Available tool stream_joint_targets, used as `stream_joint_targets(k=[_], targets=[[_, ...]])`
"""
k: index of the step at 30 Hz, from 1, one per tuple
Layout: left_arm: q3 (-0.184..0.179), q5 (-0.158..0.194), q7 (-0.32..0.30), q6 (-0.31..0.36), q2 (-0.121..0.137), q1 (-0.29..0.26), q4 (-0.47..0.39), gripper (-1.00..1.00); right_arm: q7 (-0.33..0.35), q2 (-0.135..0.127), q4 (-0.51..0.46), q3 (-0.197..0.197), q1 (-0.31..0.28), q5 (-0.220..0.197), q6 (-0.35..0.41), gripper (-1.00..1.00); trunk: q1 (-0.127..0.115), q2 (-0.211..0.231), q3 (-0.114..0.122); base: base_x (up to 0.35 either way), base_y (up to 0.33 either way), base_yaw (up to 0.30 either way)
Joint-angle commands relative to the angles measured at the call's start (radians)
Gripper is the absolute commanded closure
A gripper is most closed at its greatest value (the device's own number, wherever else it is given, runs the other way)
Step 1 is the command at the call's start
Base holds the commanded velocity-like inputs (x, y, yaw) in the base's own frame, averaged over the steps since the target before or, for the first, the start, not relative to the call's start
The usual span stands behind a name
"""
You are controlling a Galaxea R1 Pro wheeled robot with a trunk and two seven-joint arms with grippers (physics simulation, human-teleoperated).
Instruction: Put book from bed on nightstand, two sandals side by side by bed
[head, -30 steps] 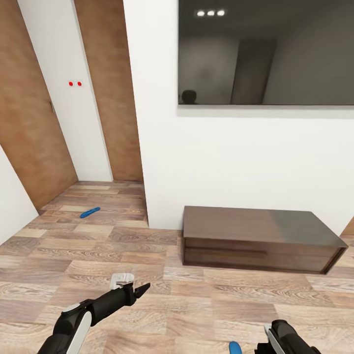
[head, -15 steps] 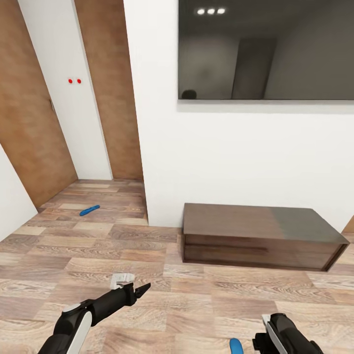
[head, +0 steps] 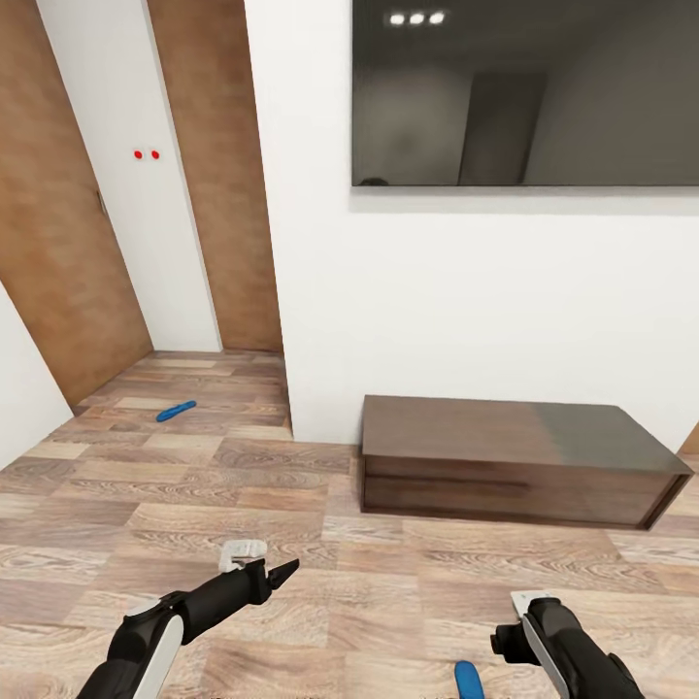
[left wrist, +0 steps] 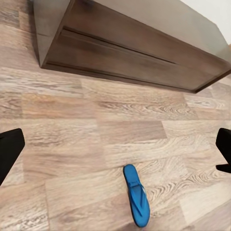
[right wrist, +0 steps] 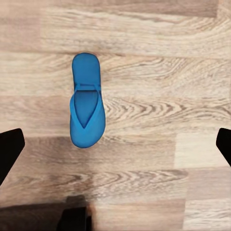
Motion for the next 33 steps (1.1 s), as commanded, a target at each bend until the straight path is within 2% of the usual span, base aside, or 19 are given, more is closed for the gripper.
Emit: stream_joint_targets(k=[1,5,7,9,10,11,15,24,33], targets=[[0.001,0.007,-0.001,0.008,0.0,-0.001,-0.001,-1.0,-0.001,0.0,0.0,0.0,0.0,0.001,0.004,-1.0,0.004,-0.008,-0.004,0.0,0.0,0.0],[0.001,0.007,-0.002,0.009,0.0,-0.001,-0.001,-1.0,-0.001,-0.001,0.024,0.0,0.0,0.002,-0.008,-1.0,0.019,-0.036,-0.017,0.0,0.0,0.0],[0.003,0.007,-0.003,0.011,0.001,-0.001,-0.003,-1.0,-0.001,-0.002,0.098,-0.002,0.003,-0.001,-0.05,-1.0,0.027,-0.05,-0.023,0.0,0.0,0.0],[0.003,0.007,-0.004,0.011,0.001,-0.001,-0.003,-1.0,-0.001,-0.003,0.134,-0.002,0.004,-0.002,-0.069,-1.0,0.034,-0.064,-0.029,0.0,0.0,0.0],[0.004,0.007,-0.005,0.012,0.001,-0.001,-0.004,-1.0,-0.001,-0.005,0.172,-0.003,0.004,-0.003,-0.092,-1.0,0.038,-0.071,-0.032,0.0,0.0,0.0],[0.003,0.007,-0.005,0.013,0.001,-0.001,-0.004,-1.0,0.0,-0.018,0.246,-0.003,0.005,-0.005,-0.147,-1.0,0.042,-0.078,-0.036,0.0,0.0,0.0],[0.001,0.007,-0.006,0.014,0.0,-0.001,-0.004,-1.0,0.0,-0.03,0.301,-0.006,0.004,-0.004,-0.217,-1.0,0.057,-0.106,-0.048,0.0,0.0,0.0],[0.001,0.009,-0.006,0.014,0.0,-0.001,-0.003,-1.0,-0.001,-0.031,0.307,-0.009,0.004,-0.001,-0.252,-1.0,0.092,-0.169,-0.076,0.0,0.0,0.0],[0.002,0.009,-0.006,0.014,0.0,-0.001,-0.002,-1.0,-0.012,-0.028,0.213,-0.008,0.004,0.008,-0.256,-1.0,0.126,-0.232,-0.104,0.0,0.0,0.0]])
